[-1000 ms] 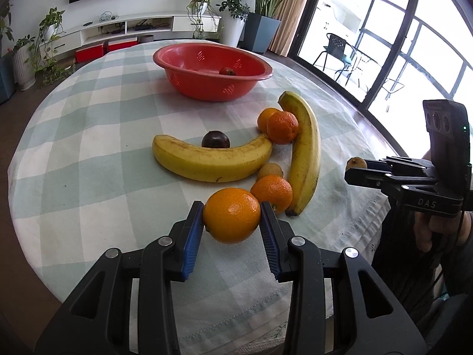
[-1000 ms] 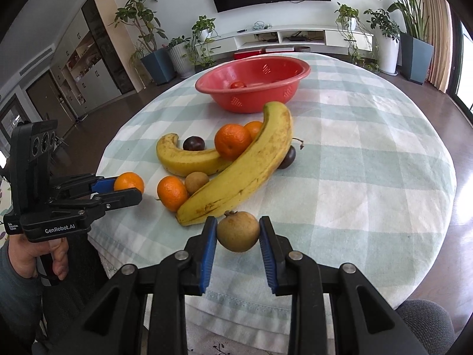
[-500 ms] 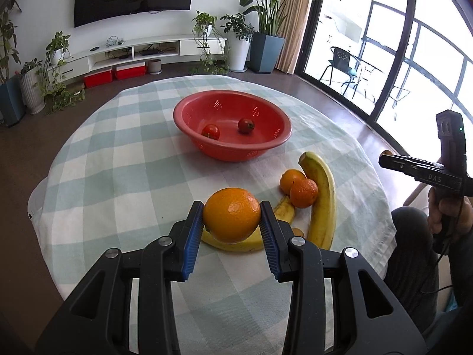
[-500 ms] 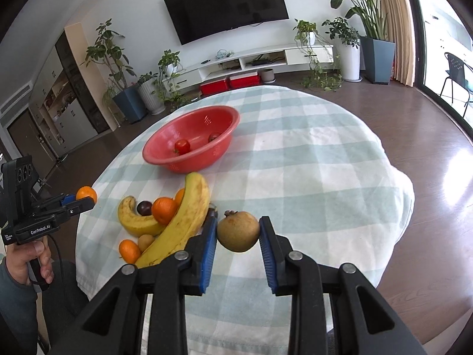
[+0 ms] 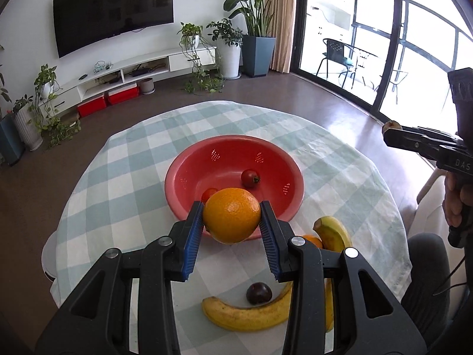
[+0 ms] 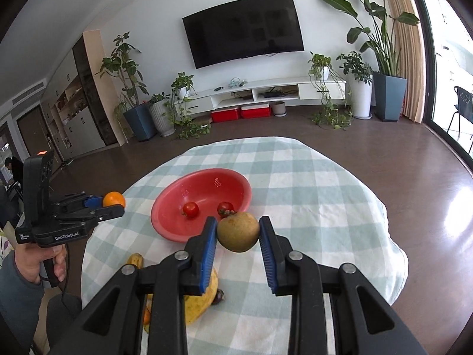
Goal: Organize fruits
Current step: 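Carry the orange and the pear over the red bowl, then lower the orange and pear into the bowl and open both tools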
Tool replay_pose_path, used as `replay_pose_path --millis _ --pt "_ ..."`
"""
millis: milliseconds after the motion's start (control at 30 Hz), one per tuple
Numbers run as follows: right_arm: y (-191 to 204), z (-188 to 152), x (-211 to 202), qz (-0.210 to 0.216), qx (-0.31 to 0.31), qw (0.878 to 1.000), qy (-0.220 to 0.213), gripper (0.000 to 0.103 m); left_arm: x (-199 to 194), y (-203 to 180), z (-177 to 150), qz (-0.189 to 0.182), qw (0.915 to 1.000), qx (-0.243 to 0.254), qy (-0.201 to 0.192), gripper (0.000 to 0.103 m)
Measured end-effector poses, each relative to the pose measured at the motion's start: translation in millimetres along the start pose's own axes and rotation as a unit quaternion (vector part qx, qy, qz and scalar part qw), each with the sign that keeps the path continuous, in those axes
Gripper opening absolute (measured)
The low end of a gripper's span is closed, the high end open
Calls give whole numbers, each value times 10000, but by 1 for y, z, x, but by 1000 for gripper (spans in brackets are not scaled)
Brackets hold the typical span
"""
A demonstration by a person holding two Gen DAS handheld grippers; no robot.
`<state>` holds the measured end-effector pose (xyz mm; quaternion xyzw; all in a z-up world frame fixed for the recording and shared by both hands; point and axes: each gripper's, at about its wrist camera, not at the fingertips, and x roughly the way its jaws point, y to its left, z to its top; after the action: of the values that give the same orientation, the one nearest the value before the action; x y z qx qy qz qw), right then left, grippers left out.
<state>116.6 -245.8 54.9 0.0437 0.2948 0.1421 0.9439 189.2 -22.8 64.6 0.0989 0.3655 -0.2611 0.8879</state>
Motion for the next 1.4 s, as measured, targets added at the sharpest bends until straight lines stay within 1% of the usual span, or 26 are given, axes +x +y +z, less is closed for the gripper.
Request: replay_pose_path --millis 167,333,600,900,1100,1400 --pt "16 19 44 279 -153 9990 307 31 42 -6 14 29 9996 168 232 35" --pt "27 25 90 275 -321 9968 680 31 87 -3 12 36 9984 231 512 36" --pt "31 23 144 231 -450 9911 1232 31 129 1 11 26 9962 370 784 36" --pt "34 16 179 86 -621 9834 1703 31 153 4 3 50 9937 466 1014 36" --pt "35 6 200 -43 -724 9762 2043 31 156 5 2 -5 9938 451 1015 36" --pt "38 2 205 -104 -836 9739 2109 31 156 3 1 -24 9936 512 1003 36"
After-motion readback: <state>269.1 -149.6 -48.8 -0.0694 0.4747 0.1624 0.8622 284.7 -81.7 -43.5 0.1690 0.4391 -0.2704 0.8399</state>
